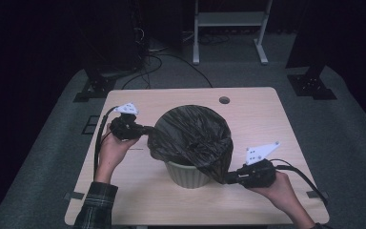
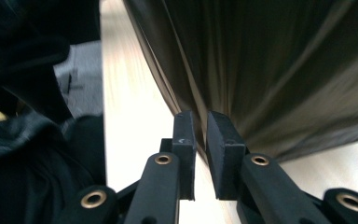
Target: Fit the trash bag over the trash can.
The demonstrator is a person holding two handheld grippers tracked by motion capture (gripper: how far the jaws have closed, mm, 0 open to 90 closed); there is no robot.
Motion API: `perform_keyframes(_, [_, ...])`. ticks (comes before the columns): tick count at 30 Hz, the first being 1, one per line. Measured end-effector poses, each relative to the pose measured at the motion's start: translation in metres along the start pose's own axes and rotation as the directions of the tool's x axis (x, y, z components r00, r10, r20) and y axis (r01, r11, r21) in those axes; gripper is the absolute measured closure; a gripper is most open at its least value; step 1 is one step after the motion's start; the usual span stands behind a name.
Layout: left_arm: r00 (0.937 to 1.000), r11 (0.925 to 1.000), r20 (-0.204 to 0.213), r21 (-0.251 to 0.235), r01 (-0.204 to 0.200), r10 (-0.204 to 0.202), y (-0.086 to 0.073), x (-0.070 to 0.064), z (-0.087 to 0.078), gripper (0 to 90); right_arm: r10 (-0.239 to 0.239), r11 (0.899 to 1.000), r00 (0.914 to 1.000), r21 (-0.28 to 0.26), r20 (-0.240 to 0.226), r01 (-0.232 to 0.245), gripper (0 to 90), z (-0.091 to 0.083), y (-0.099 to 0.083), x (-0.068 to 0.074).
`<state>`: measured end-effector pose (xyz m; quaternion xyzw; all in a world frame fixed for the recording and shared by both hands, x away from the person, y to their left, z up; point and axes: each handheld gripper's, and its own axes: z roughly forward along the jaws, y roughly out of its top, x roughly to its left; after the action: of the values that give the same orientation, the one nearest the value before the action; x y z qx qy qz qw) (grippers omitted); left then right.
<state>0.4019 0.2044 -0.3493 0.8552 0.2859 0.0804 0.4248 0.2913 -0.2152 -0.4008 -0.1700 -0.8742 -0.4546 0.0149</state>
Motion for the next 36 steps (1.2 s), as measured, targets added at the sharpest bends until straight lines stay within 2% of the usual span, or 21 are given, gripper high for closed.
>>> perform_keyframes(6, [1.0, 1.0, -0.003, -0.002, -0.002, 0.002, 0.001, 0.0, -0.003, 90.0, -0.042, 0.993, 0.999, -0.106, 0.016, 0.044, 78.1, -0.031, 0.024, 0.014])
perform_keyframes(10, [1.0, 1.0, 0.0, -0.002, -0.002, 0.002, 0.002, 0.0, -0.004, 90.0, -0.064, 0.979, 0.9979, -0.195, 0.009, 0.065, 78.1, -0.047, 0.047, 0.026])
perform_keyframes(15, [1.0, 1.0, 0.002, -0.003, -0.002, 0.002, 0.003, 0.0, -0.003, 90.0, -0.088, 0.96, 0.9956, -0.265, 0.033, 0.093, 78.1, -0.052, 0.079, 0.036])
perform_keyframes(21, [1.0, 1.0, 0.005, -0.003, -0.002, 0.002, 0.003, 0.0, -0.002, 90.0, -0.083, 0.958, 0.9956, -0.273, 0.042, 0.091, 75.7, -0.036, 0.112, 0.032])
perform_keyframes(28, [1.0, 1.0, 0.003, -0.003, -0.001, 0.001, 0.002, 0.001, -0.004, 90.0, -0.084, 0.964, 0.9962, -0.252, 0.022, 0.087, 72.8, -0.007, 0.139, 0.026])
perform_keyframes(32, [1.0, 1.0, 0.004, -0.005, 0.0, 0.0, 0.002, 0.001, -0.005, 90.0, -0.084, 0.973, 0.9964, -0.215, 0.009, 0.084, 70.6, 0.008, 0.152, 0.026])
perform_keyframes(36, [1.0, 1.0, 0.006, -0.003, -0.002, 0.002, 0.002, 0.001, -0.005, 90.0, -0.077, 0.982, 0.997, -0.174, -0.002, 0.075, 68.7, 0.02, 0.156, 0.027])
